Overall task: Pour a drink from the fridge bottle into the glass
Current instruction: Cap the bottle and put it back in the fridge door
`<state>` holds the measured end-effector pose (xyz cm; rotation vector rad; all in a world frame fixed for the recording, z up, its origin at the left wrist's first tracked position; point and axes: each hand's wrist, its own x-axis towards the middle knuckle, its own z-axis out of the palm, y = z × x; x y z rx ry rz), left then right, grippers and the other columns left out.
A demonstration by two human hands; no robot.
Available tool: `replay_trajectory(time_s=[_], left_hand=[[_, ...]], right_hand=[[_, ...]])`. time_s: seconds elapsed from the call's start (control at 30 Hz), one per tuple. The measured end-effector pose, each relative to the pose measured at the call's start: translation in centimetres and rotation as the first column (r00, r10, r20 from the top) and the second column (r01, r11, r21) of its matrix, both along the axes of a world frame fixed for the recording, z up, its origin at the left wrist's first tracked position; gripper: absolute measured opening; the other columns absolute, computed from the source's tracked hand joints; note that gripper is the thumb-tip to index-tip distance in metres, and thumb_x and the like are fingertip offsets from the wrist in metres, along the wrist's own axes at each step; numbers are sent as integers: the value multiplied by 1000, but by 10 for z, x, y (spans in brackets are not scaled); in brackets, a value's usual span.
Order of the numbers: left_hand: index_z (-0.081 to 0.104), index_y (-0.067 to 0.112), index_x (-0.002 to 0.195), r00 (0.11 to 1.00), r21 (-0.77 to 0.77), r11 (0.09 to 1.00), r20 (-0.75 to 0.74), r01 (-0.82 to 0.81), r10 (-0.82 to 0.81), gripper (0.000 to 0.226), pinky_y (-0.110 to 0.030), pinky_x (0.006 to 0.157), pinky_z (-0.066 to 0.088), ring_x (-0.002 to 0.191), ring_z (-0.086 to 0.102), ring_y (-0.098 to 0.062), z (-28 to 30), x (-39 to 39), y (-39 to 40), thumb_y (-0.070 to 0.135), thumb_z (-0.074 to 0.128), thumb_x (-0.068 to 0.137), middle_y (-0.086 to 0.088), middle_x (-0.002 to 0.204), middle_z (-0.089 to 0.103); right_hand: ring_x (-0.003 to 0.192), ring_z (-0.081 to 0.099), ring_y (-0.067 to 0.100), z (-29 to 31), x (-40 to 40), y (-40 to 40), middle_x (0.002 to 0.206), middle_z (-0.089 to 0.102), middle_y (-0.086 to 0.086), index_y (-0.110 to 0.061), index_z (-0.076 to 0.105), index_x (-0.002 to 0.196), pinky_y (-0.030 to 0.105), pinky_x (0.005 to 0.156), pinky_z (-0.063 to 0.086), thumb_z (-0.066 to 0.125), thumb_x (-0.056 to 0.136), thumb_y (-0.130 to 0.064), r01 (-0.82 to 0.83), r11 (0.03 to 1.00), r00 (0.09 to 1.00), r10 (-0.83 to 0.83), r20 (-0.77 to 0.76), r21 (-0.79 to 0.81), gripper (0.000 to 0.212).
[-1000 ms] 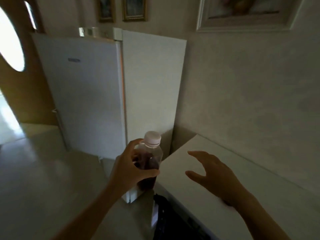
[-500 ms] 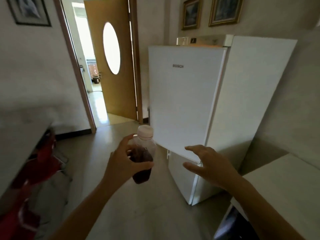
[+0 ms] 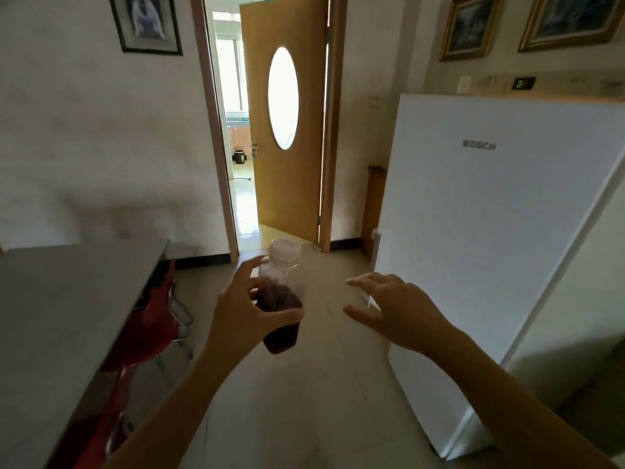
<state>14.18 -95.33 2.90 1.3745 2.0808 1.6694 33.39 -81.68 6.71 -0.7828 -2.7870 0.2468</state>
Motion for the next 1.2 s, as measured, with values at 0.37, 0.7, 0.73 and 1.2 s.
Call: replay_trajectory(time_s=[0.37, 0.7, 0.73, 1.2], left_hand=[[44, 35, 122, 999, 20, 999, 20, -46, 46, 94, -41, 83, 57, 100, 67, -20, -8, -155, 130, 68, 79, 42, 2, 111, 64], [39, 48, 118, 1000, 4, 1000, -14, 26, -26, 93, -36, 82, 57, 96, 67, -14, -14, -324, 253, 76, 74, 36, 15, 106, 62], [39, 46, 119, 999, -1, 999, -30, 45, -45, 95, -36, 82, 57, 96, 67, -15, -14, -342, 272, 76, 74, 36, 13, 105, 61], [39, 38, 123, 861, -71, 867, -104, 493, -498, 89, -28, 79, 57, 97, 63, -4, -7, -478, 558, 58, 79, 46, 27, 104, 58]], right_hand=[[131, 39, 16, -18, -181, 159, 145, 41, -6, -31, 36, 138, 37, 103, 35, 41, 84, -65, 13, 997, 1000, -14, 14, 77, 63], [128, 40, 15, -18, -324, 286, 143, 43, -3, -28, 34, 139, 36, 101, 35, 42, 87, -60, 77, 993, 995, -83, 61, 95, 62], [128, 40, 16, -19, -339, 298, 143, 43, -3, -27, 34, 139, 37, 101, 35, 42, 87, -60, 107, 989, 991, -113, 65, 98, 62], [127, 39, 14, -9, -442, 466, 141, 44, -5, -28, 38, 137, 35, 101, 38, 39, 88, -60, 525, 848, 845, -530, 70, 80, 59]])
